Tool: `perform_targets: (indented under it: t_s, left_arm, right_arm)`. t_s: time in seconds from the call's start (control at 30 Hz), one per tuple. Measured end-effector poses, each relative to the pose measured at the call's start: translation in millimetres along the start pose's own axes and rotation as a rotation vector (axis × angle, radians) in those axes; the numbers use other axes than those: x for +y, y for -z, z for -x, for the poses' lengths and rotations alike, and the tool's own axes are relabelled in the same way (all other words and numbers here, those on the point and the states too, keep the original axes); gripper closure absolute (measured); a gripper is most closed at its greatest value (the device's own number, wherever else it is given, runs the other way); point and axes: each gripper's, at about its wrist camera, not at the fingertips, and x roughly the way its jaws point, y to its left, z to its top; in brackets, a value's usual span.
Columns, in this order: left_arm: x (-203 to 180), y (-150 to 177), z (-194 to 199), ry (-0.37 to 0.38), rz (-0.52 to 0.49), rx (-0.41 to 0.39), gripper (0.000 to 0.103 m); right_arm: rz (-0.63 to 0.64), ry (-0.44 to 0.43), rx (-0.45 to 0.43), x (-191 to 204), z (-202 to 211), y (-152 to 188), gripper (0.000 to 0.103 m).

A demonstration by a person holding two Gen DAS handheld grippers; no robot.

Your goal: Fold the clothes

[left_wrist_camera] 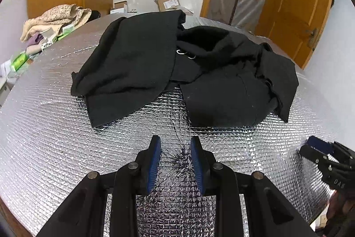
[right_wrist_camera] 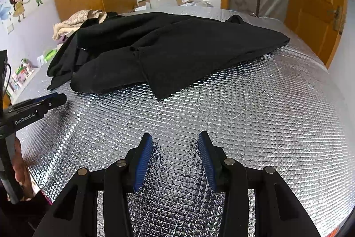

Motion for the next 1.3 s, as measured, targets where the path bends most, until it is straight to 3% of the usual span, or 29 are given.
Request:
perform_targets:
  t_s: [0.23,0.73,1.13,1.3]
  left_arm:
    - [-12,6,2,-0.052,-0.091,-0.004,0.075]
    - [-10,-3,-1,-0.021,-0.059,0.003,0.075]
    - [7,-16,-5,0.036,-0.010,0.028,0.075]
    - [17,-21,-5,0.046,0.007,0.040,0.075]
  right_arm:
    - [-0.007,-0.007,-0.003,-12,10,10,0.057]
    - [0.055,0.007,0.019,-24,28,27,0.043]
    - [0.083,-0.003,0.056,-59,53,41,0.043]
    - [0.092,-0.062,0.049,-69,70,44,0.043]
